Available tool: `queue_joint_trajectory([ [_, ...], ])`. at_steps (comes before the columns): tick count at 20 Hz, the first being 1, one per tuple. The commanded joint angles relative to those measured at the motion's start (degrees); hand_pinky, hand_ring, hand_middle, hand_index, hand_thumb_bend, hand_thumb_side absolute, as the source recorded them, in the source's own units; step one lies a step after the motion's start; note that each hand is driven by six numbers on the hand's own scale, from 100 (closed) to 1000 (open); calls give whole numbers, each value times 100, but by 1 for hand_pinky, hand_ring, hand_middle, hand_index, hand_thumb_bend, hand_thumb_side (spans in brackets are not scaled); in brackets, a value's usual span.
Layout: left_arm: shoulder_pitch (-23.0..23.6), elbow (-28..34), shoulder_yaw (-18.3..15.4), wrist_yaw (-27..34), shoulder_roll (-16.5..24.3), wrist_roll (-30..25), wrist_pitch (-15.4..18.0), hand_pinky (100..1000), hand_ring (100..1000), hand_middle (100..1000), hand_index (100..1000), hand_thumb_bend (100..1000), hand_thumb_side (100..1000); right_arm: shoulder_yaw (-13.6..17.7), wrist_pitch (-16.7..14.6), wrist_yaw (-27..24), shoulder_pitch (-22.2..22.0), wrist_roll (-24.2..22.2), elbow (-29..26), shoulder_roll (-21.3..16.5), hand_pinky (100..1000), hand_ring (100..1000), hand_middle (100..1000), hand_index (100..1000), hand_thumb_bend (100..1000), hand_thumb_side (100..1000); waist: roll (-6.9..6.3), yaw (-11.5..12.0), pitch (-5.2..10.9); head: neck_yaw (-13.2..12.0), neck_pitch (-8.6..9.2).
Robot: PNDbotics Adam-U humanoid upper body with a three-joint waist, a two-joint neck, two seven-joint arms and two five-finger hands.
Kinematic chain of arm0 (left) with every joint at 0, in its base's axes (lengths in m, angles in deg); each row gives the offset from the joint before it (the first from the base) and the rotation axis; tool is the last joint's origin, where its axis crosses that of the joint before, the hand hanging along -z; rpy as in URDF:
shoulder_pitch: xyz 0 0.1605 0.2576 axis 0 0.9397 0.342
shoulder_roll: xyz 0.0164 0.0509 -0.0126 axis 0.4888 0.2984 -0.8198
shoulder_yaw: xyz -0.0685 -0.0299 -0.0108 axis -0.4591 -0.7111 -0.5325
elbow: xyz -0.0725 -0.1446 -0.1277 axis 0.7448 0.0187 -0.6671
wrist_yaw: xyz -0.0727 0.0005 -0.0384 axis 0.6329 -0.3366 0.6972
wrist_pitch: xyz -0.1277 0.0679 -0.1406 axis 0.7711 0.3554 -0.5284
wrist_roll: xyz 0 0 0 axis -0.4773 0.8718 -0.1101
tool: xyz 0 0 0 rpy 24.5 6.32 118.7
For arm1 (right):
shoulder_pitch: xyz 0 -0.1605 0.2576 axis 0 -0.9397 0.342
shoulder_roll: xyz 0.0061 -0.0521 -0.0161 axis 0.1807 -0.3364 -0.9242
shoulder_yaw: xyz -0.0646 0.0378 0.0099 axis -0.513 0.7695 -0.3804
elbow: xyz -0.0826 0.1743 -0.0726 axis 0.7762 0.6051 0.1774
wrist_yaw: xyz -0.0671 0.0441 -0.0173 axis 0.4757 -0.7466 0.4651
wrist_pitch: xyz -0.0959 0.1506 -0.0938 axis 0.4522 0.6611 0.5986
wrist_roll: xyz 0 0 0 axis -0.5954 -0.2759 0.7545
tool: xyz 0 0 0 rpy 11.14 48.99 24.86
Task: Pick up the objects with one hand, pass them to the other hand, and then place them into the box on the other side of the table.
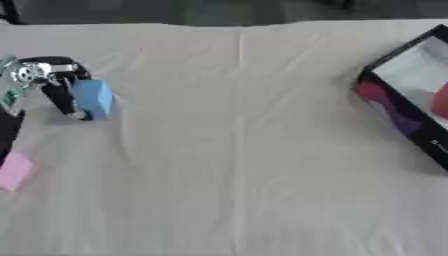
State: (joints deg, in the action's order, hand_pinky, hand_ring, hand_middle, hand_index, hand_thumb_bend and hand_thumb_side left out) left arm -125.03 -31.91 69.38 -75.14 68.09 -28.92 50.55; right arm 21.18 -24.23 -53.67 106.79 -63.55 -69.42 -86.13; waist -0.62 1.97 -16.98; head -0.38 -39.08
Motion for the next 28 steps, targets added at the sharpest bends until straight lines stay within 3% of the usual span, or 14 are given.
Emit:
queue_joint_trajectory([
  [1, -179, 227, -38, 147, 137, -3, -45, 713, 664, 556, 615, 325, 100, 71, -18, 7, 36, -28, -25, -194, 1000, 1000, 1000, 1000, 100, 551, 7, 14, 159, -2, 29],
  [12, -124, 1121, -5, 674, 249, 394, -61, 685, 605, 525, 594, 261, 100, 86, -41, -168, 38, -71, -75, -255, 1000, 1000, 1000, 1000, 100, 522, 23, 78, 320, 10, 8],
  [16, 86, 1500, -58, 1093, 215, 812, -146, 672, 579, 513, 593, 211, 100, 79, -55, -302, 107, -105, -234, -273, 1000, 1000, 1000, 1000, 100, 477, 41, 102, 384, 53, -3],
  [23, 537, 2121, 162, 2100, 1, 1904, -381, 664, 549, 507, 593, 109, 100, -55, -2, -571, 384, -271, -857, -293, 1000, 1000, 1000, 1000, 100, 403, 73, 113, 463, 129, -48],
  [28, 839, 2674, 303, 2679, -200, 2512, -637, 664, 540, 504, 593, 100, 100, -205, 104, -625, 584, -455, -1242, -270, 1000, 1000, 1000, 1000, 100, 349, 77, 113, 503, 153, -87],
])
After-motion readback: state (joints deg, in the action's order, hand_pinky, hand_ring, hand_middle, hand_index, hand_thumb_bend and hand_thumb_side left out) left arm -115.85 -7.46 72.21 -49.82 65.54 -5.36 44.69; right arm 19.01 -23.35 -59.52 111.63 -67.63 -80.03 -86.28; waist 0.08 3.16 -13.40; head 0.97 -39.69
